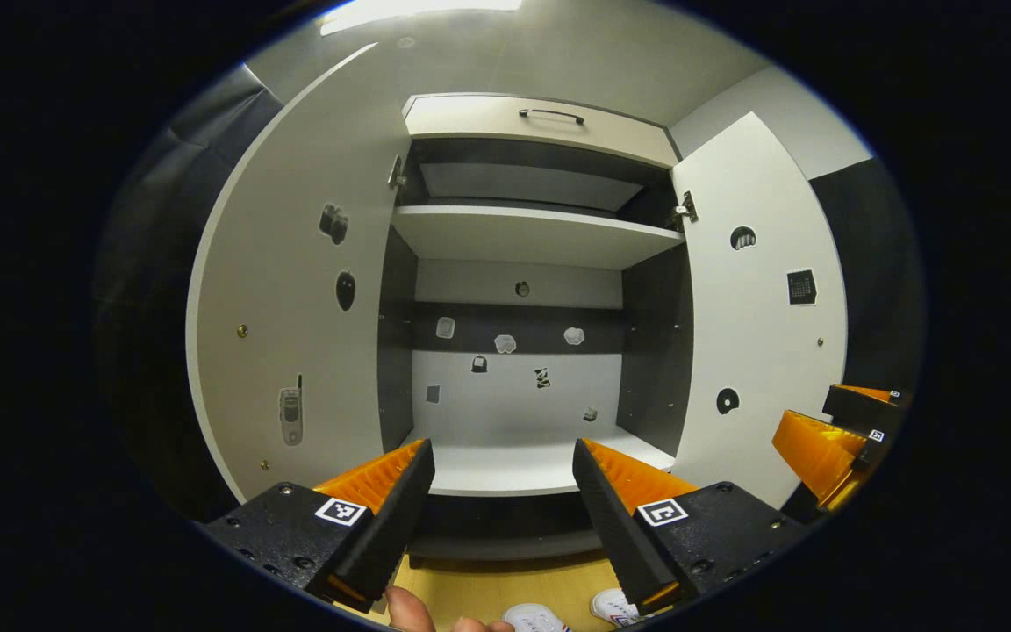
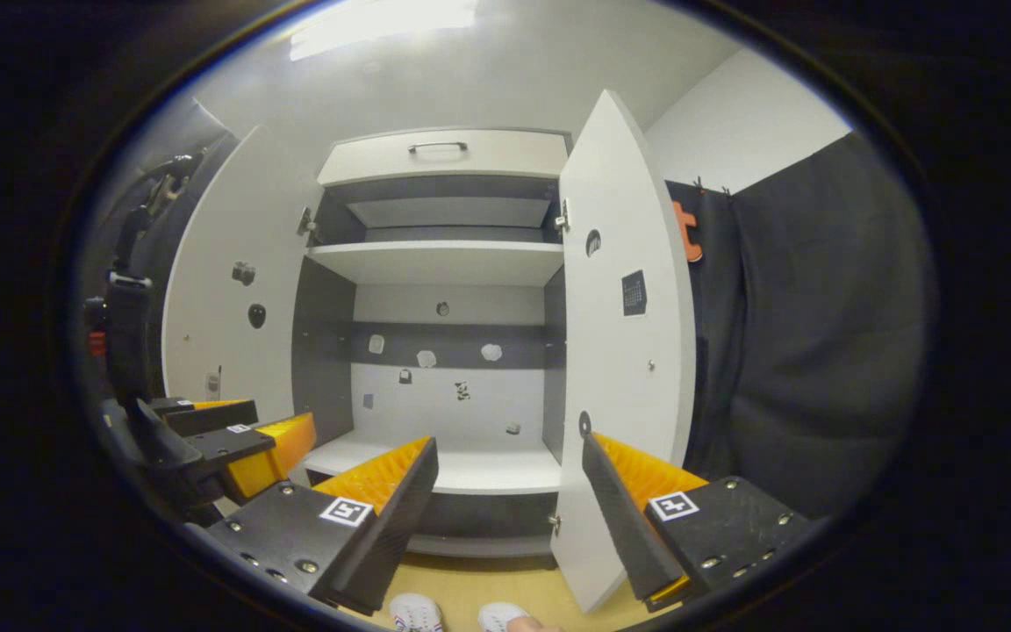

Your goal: Grab one shoe with the right hand and put it into the shoe cabinet, grab the other shoe with the left hand and put it into the shoe cabinet; then close the right door with the right hand and the left door with the left hand.

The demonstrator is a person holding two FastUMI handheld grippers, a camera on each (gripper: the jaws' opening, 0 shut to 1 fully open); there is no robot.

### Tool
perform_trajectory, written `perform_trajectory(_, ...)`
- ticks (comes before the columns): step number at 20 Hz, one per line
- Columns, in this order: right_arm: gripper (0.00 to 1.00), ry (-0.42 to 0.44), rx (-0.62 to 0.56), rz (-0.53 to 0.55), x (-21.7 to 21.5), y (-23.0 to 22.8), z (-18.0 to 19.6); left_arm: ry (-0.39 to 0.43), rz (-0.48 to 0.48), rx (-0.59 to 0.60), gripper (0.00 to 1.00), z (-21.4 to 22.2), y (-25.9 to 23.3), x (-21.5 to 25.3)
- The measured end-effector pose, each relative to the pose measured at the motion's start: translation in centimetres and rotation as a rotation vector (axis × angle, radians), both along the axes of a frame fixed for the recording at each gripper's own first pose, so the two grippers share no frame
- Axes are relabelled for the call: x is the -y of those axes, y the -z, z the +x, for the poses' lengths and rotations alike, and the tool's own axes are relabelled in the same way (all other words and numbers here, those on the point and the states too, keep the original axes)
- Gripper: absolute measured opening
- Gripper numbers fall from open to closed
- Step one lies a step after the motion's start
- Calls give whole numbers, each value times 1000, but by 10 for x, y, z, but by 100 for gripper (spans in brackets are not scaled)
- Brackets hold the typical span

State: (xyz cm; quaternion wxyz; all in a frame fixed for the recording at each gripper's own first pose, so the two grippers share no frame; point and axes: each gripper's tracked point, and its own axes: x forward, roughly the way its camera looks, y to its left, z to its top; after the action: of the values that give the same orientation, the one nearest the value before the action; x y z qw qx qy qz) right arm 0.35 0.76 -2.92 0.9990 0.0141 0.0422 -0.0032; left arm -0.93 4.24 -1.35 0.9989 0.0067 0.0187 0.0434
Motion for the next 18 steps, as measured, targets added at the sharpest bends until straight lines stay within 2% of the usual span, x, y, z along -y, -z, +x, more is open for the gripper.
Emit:
perform_trajectory(6, 99, -24, -16, -4, -11, 7, 7, -37, 10, -7, 96, -2, 2, -15)
perform_trajectory(18, 99, -28, -47, 3, -11, 21, 17, -58, 22, -13, 96, 3, 6, -19)
